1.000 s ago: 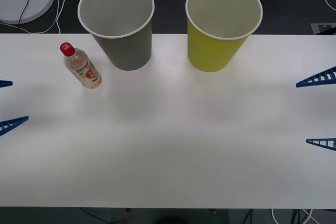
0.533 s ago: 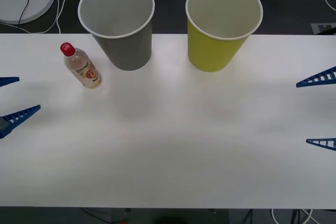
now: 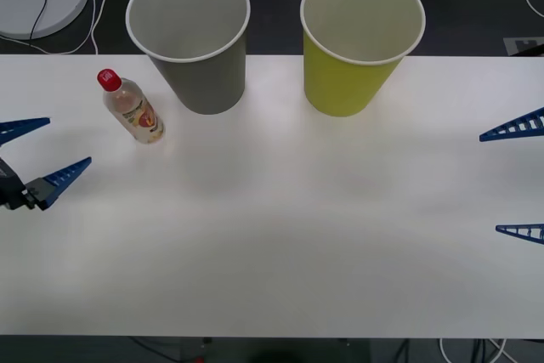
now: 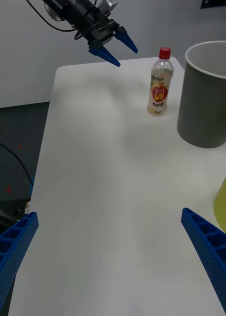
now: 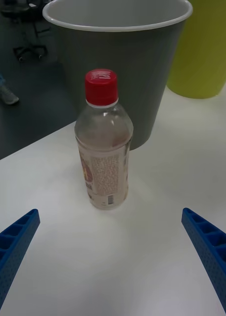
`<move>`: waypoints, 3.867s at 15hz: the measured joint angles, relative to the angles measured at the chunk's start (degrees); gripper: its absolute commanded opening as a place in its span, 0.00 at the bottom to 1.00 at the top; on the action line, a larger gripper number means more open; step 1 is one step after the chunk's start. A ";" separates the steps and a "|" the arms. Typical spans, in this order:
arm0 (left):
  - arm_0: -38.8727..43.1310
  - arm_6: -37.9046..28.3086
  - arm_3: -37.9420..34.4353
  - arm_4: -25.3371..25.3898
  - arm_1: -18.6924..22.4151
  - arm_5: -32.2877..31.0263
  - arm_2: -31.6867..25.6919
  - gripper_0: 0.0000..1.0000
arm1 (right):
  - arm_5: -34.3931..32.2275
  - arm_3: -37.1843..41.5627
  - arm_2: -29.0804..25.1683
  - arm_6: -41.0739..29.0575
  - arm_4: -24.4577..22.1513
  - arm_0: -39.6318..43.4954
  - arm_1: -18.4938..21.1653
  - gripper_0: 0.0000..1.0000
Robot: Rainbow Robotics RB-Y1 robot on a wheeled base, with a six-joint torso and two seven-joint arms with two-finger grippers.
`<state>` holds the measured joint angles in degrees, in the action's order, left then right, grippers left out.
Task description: Put the can into the green bin and the plastic bottle into the gray bin
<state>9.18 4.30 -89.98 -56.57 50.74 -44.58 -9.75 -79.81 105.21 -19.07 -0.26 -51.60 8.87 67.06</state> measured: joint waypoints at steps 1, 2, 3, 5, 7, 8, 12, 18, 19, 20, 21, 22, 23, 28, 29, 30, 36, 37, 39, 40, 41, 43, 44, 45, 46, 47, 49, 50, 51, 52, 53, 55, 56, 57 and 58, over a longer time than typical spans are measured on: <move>-0.42 -0.16 -0.21 -1.11 -1.28 0.90 0.00 1.00 | 0.00 0.00 0.00 0.00 0.00 0.00 0.00 1.00; -0.99 -0.37 -0.34 -2.33 -2.56 1.63 0.00 1.00 | 0.00 0.00 0.00 0.00 0.00 0.00 0.00 1.00; -1.56 -0.55 -0.34 -3.43 -3.66 2.24 0.00 1.00 | 0.00 0.00 0.00 0.00 0.00 0.00 0.00 1.00; -2.81 -1.11 -0.29 -5.96 -6.28 3.32 0.03 1.00 | 0.00 0.00 0.00 0.00 0.00 0.00 0.00 1.00; -3.79 -1.69 -0.33 -8.11 -8.48 3.58 0.01 1.00 | 0.00 0.00 0.00 0.00 0.00 0.00 0.00 1.00; -4.25 -2.06 -0.30 -9.21 -9.54 3.62 0.01 1.00 | 0.00 0.00 0.00 0.00 0.00 0.00 0.00 1.00; -6.03 -3.03 -0.28 -10.75 -11.39 6.37 2.39 1.00 | 0.00 0.00 0.00 0.00 0.00 0.00 0.00 1.00; -9.32 -3.69 -0.18 -10.74 -11.44 14.99 9.33 1.00 | 0.00 0.00 0.00 0.00 0.00 0.00 0.00 1.00; -9.89 -3.86 -0.10 -10.95 -11.42 15.98 10.00 1.00 | 0.00 -0.01 0.00 0.00 0.00 0.00 0.00 1.00; -10.42 -4.13 -0.04 -11.44 -11.43 16.98 10.59 1.00 | 0.00 -0.01 0.00 0.00 0.00 0.00 0.00 1.00; -10.92 -4.52 0.04 -12.10 -11.39 17.98 11.14 1.00 | 0.00 -0.01 0.00 0.00 0.00 0.00 0.00 1.00; -11.58 -4.94 0.43 -12.71 -11.40 18.61 11.58 1.00 | 0.00 -0.01 0.00 0.00 0.00 0.00 0.00 1.00; -12.36 -5.27 1.14 -13.05 -11.45 18.90 11.96 1.00 | 0.00 -0.01 0.00 0.00 0.00 0.00 0.00 1.00; -15.67 -6.85 4.44 -12.98 -11.38 19.23 13.65 1.00 | 0.00 -0.01 0.00 0.00 0.00 0.00 0.00 1.00; -16.15 -7.30 4.85 -12.98 -11.40 19.48 13.95 1.00 | 0.00 -0.01 0.00 0.00 0.00 0.00 0.00 1.00; -16.66 -7.75 5.25 -12.97 -11.42 19.70 14.25 1.00 | 0.00 -0.01 0.00 0.00 0.00 0.00 0.00 1.00; -19.86 -9.21 8.47 -13.14 -11.45 20.48 16.07 1.00 | 0.00 -0.01 0.00 0.00 0.00 0.00 0.00 1.00; -20.50 -9.39 9.05 -13.19 -11.49 20.85 16.51 1.00 | 0.00 -0.01 0.00 0.00 0.00 0.00 0.00 1.00; -21.69 -9.66 10.07 -13.17 -11.54 21.22 17.16 1.00 | 0.00 -0.01 0.00 0.00 0.00 0.00 0.00 1.00; -22.18 -9.87 10.32 -13.19 -11.54 21.35 17.32 1.00 | 0.00 -0.01 0.00 0.00 0.00 0.00 0.00 1.00; -22.37 -10.06 10.42 -13.20 -11.54 21.52 17.46 1.00 | 0.00 -0.01 0.00 0.00 0.00 0.00 0.00 1.00; -22.48 -10.37 10.44 -13.23 -11.65 21.67 17.57 1.00 | 0.00 -0.01 0.00 0.00 0.00 0.00 0.00 1.00; -22.51 -10.47 10.44 -13.35 -11.77 21.73 17.58 1.00 | 0.00 -0.01 0.00 0.00 0.00 0.00 0.00 1.00; -22.48 -10.59 10.44 -13.61 -11.94 21.79 17.58 1.00 | 0.00 -0.01 0.00 0.00 0.00 0.00 0.00 1.00; -22.47 -10.66 10.44 -13.92 -12.08 21.89 17.58 0.58 | 0.00 -0.01 0.00 0.00 0.00 0.00 0.00 1.00; -22.47 -10.64 10.44 -14.20 -12.18 21.91 17.58 0.00 | 0.00 -0.01 0.00 0.00 0.00 0.00 0.00 1.00; -22.47 -10.74 10.44 -15.40 -12.20 21.91 17.58 0.00 | 0.00 -0.01 0.00 0.00 0.00 0.00 0.00 1.00; -22.48 -10.86 10.44 -15.70 -12.24 21.91 17.58 0.00 | 0.00 -0.01 0.00 0.00 0.00 0.00 0.00 1.00; -22.51 -11.02 10.44 -15.75 -12.24 21.94 17.58 0.00 | 0.00 -0.01 0.00 0.00 0.00 0.00 0.00 1.00; -22.47 -11.16 10.44 -15.76 -12.25 21.97 17.58 0.00 | 0.00 -0.01 0.00 0.00 0.00 0.00 0.00 1.00; -22.48 -11.23 10.44 -15.76 -12.25 21.95 17.58 0.00 | 0.00 -0.01 0.00 0.00 0.00 0.00 0.00 1.00; -22.47 -11.24 10.42 -15.79 -12.25 21.94 17.58 0.00 | 0.00 -0.01 0.00 0.00 0.00 0.00 0.00 1.00; -22.47 -11.24 10.40 -15.82 -12.28 21.95 17.58 0.00 | 0.00 -0.01 0.00 0.00 0.00 0.00 0.00 1.00; -22.47 -11.24 10.42 -15.79 -12.32 21.97 17.58 0.00 | 0.00 -0.01 0.00 0.00 0.00 0.00 0.00 1.00; -22.47 -11.24 10.41 -15.79 -12.36 21.96 17.58 0.00 | 0.00 -0.01 0.00 0.00 0.00 0.00 0.00 1.00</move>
<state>-13.29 -6.94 -79.56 -72.35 38.38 -22.62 7.83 -79.81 105.20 -19.07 -0.26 -51.59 8.88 67.06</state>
